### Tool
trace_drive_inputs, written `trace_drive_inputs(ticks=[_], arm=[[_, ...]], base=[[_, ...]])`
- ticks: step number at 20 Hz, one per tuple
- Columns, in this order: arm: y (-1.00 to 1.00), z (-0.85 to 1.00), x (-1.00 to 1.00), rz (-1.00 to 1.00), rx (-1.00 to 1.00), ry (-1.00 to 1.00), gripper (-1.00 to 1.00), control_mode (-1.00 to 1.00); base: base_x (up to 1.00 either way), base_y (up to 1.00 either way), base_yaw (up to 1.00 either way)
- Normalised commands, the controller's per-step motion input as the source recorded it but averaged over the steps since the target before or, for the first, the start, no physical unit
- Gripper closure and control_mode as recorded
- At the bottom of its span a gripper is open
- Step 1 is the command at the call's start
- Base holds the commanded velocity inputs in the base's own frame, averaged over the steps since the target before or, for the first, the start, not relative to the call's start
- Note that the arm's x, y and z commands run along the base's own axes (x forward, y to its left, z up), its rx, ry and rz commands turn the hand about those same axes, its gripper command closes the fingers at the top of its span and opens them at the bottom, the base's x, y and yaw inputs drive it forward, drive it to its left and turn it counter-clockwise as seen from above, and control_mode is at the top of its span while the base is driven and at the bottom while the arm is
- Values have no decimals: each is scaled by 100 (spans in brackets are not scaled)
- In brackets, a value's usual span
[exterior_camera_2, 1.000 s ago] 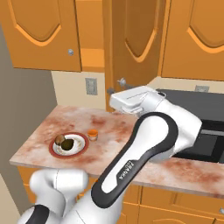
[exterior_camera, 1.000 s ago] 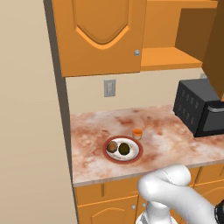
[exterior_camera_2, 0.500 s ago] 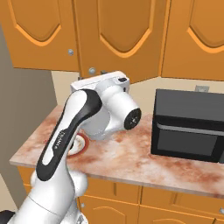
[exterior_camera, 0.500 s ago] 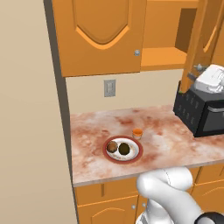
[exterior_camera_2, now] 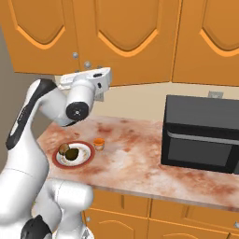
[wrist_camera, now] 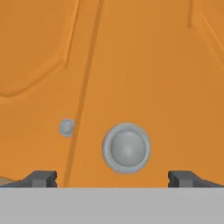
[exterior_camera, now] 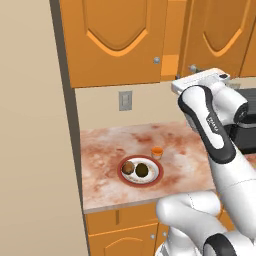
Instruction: Pick the avocado and bread from the counter and place them on the plate. Then pick the jam from the cabinet and place it next to the plate. Lastly close the cabinet door.
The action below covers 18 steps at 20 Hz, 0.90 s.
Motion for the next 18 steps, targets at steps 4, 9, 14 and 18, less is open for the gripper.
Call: trace_drive_inputs(ticks=[4,9,14,18], arm=[[75,-13,100,-35,-1,5,-100,-100],[58,-10,100,-22,0,21,-100,-100],[43,-2,100,-16,4,29,-100,-100],[45,0,100,-17,4,26,-100,-100]], base=[[0,0,0],[0,0,0],[0,0,0],[0,0,0]])
